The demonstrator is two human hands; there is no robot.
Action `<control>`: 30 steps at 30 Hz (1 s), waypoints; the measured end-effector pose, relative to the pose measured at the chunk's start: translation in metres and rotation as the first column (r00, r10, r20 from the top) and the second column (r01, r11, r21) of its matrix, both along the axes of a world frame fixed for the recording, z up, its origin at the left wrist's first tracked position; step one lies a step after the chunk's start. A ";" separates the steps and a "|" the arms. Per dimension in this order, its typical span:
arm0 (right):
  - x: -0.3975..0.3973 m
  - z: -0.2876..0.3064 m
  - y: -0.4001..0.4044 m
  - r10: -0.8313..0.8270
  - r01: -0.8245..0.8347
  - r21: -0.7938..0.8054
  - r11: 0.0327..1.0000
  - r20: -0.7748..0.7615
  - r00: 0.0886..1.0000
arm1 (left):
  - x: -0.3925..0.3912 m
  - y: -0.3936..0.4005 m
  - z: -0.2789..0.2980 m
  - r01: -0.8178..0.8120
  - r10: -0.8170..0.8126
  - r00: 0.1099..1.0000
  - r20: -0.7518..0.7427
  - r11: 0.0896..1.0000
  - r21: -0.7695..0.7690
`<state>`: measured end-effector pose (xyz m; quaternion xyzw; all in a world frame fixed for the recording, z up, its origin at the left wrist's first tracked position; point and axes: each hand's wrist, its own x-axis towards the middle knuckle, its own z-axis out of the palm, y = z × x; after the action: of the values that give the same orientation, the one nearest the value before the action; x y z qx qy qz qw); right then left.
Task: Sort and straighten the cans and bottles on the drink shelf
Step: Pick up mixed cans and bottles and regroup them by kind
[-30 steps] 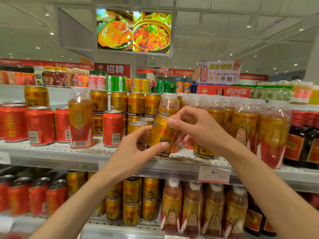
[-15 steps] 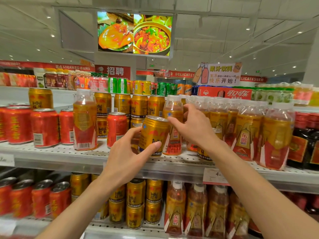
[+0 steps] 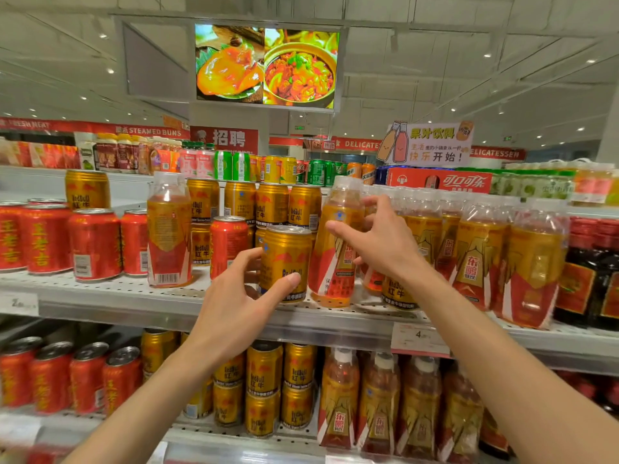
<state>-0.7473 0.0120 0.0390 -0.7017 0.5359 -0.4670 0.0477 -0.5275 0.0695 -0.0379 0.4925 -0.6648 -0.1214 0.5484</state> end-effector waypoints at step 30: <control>-0.091 -0.006 0.052 0.271 -0.283 0.044 0.958 0.178 0.946 | -0.068 -0.034 -0.010 -0.254 0.387 0.801 0.457 0.911 -0.325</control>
<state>-0.8379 0.0638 0.0326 -0.7254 0.4419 -0.4951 0.1827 -0.5958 0.0356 -0.0481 0.5402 -0.7024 0.1930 0.4214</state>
